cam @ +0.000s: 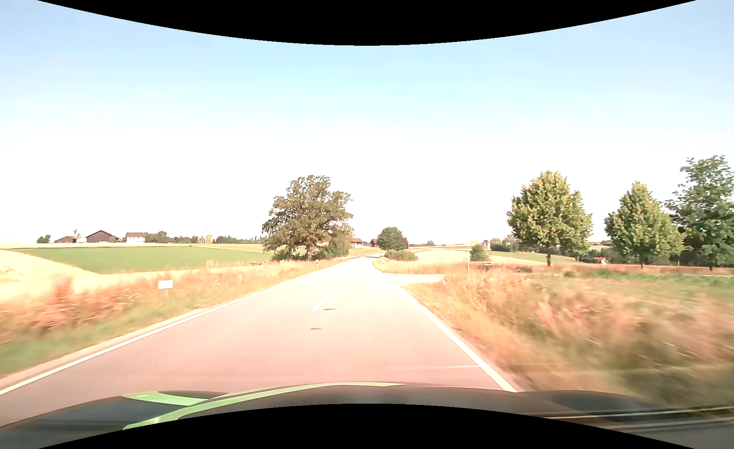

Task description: Follow the waypoints while adhering to traffic rules and regulations

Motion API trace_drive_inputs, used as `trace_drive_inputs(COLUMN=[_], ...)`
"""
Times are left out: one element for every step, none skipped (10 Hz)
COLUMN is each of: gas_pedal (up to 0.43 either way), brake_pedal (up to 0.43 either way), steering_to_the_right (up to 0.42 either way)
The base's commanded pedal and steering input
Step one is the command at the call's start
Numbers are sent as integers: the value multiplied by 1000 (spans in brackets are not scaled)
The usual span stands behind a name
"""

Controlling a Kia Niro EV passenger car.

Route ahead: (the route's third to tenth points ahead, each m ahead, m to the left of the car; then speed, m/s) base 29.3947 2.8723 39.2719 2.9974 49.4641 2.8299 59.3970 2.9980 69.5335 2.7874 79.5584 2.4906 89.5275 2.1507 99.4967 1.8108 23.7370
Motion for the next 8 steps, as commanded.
trace_drive_inputs(gas_pedal=[138,138,138,138,138,150,150,150], brake_pedal=[0,0,0,0,0,0,0,0], steering_to_the_right=[-5,-5,-5,-5,-5,-4,-4,-2])
